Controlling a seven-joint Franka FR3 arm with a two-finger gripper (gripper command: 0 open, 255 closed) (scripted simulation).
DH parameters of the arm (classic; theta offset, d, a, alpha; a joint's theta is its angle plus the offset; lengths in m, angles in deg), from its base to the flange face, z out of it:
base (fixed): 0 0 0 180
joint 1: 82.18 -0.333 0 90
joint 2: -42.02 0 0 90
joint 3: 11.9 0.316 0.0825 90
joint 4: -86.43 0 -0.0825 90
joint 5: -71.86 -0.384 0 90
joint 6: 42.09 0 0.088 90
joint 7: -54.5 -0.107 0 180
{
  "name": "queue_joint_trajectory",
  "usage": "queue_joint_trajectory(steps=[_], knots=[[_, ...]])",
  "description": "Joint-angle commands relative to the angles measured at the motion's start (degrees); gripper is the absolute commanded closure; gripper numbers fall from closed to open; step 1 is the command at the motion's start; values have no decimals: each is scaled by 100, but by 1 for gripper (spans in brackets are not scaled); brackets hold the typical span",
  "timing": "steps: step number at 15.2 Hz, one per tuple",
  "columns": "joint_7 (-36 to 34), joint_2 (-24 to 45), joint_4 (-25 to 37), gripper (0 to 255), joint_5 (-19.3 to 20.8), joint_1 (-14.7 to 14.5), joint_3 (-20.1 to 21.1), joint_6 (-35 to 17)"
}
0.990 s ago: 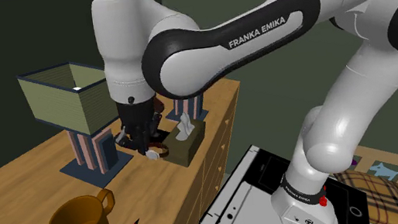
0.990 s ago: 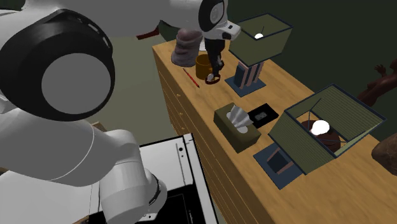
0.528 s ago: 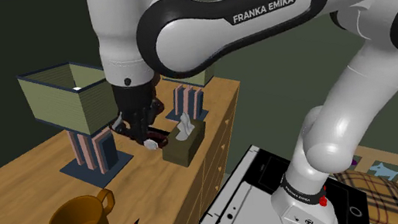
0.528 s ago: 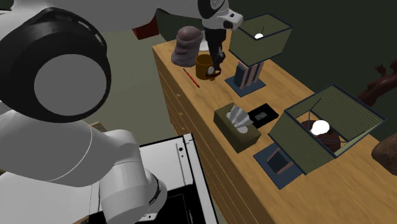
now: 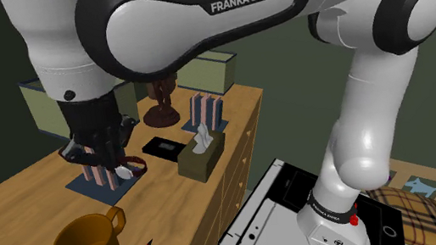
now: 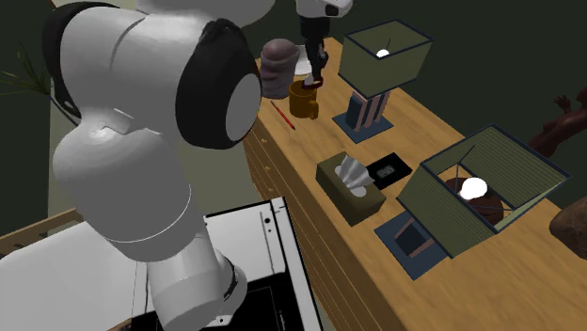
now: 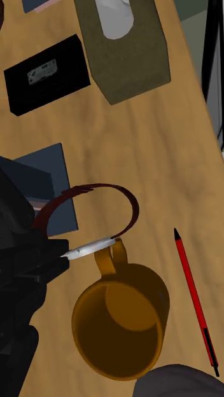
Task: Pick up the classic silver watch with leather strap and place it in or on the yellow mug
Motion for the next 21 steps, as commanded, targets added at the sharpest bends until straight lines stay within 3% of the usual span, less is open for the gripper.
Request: queue_joint_trajectory(steps=[1,6,21], knots=[[-327,542,614,255,349,-253,78,249],[-862,2010,2577,255,1202,-1281,-1,1089],[-1065,1995,1373,255,1236,-1058,-67,-53]])
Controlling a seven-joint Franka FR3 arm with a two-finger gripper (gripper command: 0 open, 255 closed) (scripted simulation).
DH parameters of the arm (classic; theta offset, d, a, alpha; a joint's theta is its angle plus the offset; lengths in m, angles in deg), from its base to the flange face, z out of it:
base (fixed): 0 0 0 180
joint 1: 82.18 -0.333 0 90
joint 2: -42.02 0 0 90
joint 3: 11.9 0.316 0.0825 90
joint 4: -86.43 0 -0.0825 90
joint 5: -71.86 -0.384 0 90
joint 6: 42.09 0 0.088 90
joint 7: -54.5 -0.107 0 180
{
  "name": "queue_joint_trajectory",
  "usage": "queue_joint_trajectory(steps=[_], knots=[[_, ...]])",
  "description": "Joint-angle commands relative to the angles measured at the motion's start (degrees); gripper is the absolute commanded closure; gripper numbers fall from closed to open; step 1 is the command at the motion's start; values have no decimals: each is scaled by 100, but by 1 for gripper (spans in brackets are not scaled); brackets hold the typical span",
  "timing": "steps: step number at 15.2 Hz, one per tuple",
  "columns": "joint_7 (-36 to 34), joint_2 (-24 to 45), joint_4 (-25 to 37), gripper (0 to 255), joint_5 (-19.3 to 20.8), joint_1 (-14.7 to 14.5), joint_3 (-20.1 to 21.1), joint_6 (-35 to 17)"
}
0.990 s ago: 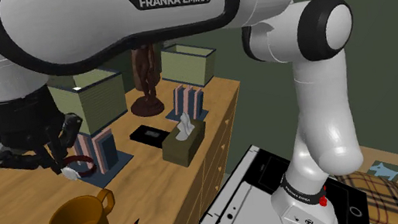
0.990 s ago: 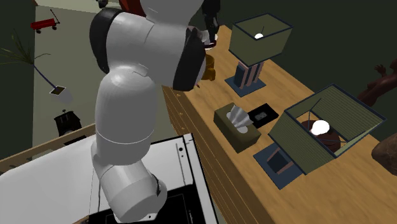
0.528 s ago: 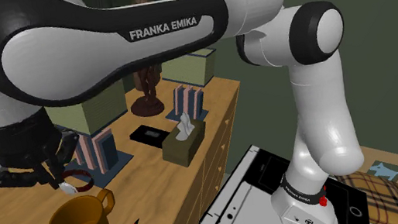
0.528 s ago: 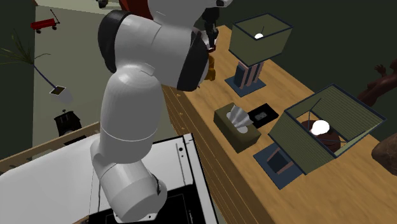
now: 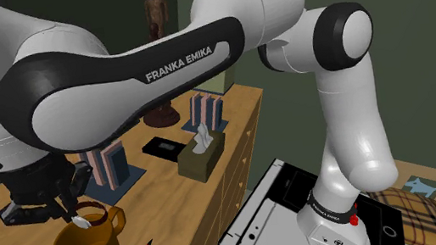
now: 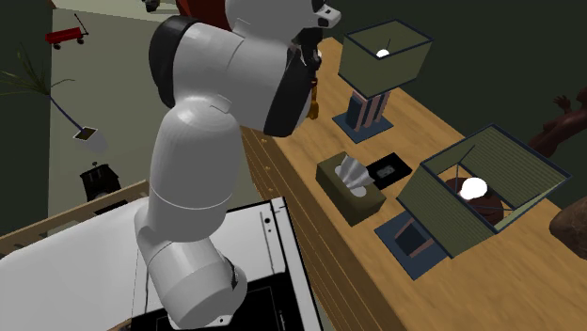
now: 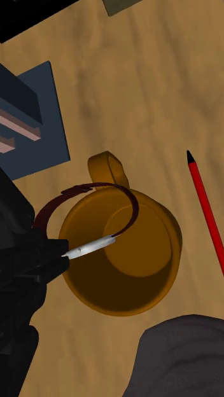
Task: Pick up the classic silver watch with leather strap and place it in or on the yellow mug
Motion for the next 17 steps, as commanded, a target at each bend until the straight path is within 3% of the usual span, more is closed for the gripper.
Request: queue_joint_trajectory(steps=[1,10,11,17], knots=[[-29,30,-109,255,27,11,-14,-132],[-39,38,-148,255,35,15,-19,-176],[-39,38,-148,0,35,15,-19,-176],[-14,19,18,0,10,-19,-2,0]])
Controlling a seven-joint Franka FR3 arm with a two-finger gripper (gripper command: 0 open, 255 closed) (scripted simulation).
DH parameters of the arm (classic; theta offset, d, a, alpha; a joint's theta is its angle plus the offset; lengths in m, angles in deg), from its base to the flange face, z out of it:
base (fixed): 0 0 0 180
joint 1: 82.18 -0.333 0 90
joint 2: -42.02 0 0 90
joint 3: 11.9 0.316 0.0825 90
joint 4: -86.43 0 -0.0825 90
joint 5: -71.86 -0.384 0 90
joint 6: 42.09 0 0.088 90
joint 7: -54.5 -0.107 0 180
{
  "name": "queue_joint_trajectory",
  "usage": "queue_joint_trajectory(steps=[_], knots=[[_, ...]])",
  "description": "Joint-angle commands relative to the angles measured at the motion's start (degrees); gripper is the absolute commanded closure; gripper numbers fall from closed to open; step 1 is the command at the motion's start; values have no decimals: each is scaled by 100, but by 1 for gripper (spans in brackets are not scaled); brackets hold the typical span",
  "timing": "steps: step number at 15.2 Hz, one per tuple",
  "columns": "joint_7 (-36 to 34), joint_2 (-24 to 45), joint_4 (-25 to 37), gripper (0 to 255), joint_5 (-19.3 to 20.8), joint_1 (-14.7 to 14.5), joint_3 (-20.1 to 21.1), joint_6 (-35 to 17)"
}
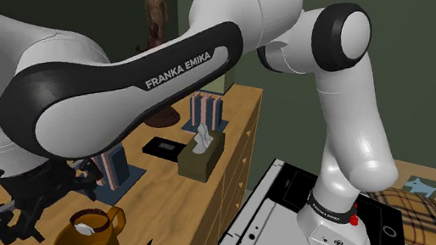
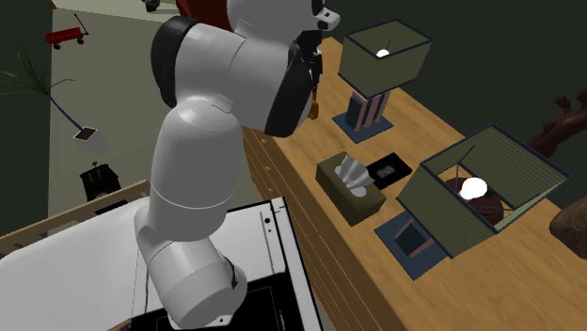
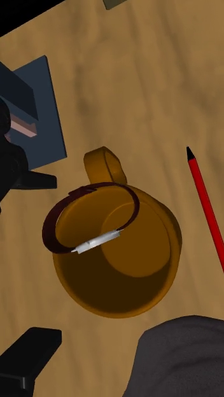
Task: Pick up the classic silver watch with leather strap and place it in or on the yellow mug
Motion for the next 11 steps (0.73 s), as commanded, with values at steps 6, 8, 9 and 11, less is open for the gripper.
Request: queue_joint_trajectory(steps=[6,8,9,11], knots=[[86,-29,613,0,-54,-136,40,615],[86,-29,613,0,-54,-136,40,615],[86,-29,613,0,-54,-136,40,615],[86,-29,612,0,-54,-136,40,614]])
